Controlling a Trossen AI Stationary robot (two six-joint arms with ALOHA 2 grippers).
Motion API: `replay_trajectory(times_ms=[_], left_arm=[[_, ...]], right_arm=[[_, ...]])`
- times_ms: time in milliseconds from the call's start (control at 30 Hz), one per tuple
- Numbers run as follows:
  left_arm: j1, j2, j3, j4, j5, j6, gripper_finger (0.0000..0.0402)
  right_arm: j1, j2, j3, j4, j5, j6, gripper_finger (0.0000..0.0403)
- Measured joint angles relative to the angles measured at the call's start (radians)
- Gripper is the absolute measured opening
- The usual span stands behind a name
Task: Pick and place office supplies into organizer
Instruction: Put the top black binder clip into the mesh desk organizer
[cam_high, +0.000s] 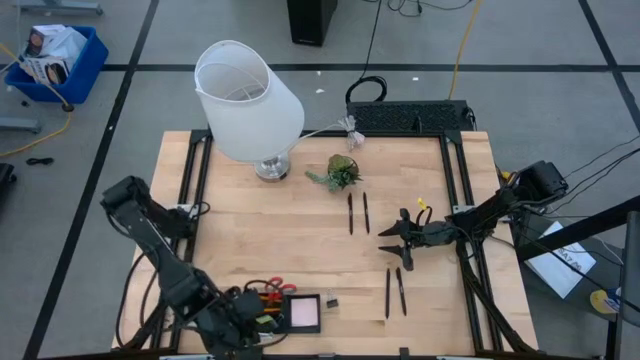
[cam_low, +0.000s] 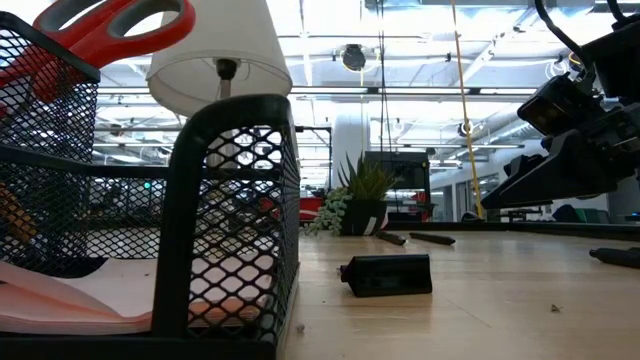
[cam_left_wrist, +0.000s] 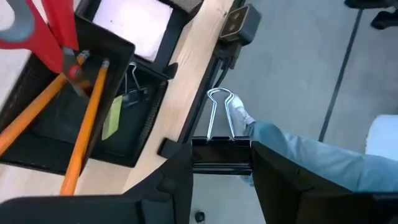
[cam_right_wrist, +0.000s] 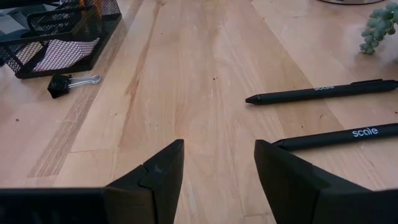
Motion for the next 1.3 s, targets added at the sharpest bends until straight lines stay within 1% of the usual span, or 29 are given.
replay_trajectory(times_ms=[233,367,433,533,667,733,900,1033,1133,1233,1300], left_arm=[[0.0,0.055,0.0,0.003,0.048,0.0,0.016],[0.0,0.08,0.0,0.002,0.069,-0.018,0.0147],[0.004,0.089,0.0,0.002,0.084,-0.043,0.0139],[0.006,0.092,0.0,-0.002,0.084,-0.085,0.0139],[0.019,0.091,0.0,-0.012,0.084,-0.13,0.0159],[0.026,0.091,0.0,-0.022,0.08,-0.172,0.0163],[0.041,0.091,0.0,-0.022,0.076,-0.264,0.0138],[0.052,0.091,0.0,-0.02,0.093,-0.331,0.0137],[0.061,0.091,0.0,-0.021,0.118,-0.37,0.0152],[0.073,0.091,0.0,-0.03,0.118,-0.397,0.0171],[0.079,0.091,0.0,-0.029,0.118,-0.433,0.0171]], right_arm=[[0.0,0.0,0.0,0.0,0.0,0.0,0.0192],[0.0,0.0,0.0,0.0,0.0,0.0,0.0192],[0.0,0.0,0.0,0.0,0.0,0.0,0.0192],[0.0,0.0,0.0,0.0,0.0,0.0,0.0192],[0.0,0.0,0.0,0.0,0.0,0.0,0.0192],[0.0,0.0,0.0,0.0,0.0,0.0,0.0192],[0.0,0.0,0.0,0.0,0.0,0.0,0.0192],[0.0,0.0,0.0,0.0,0.0,0.0,0.0192],[0.0,0.0,0.0,0.0,0.0,0.0,0.0192],[0.0,0.0,0.0,0.0,0.0,0.0,0.0192],[0.0,0.0,0.0,0.0,0.0,0.0,0.0192]])
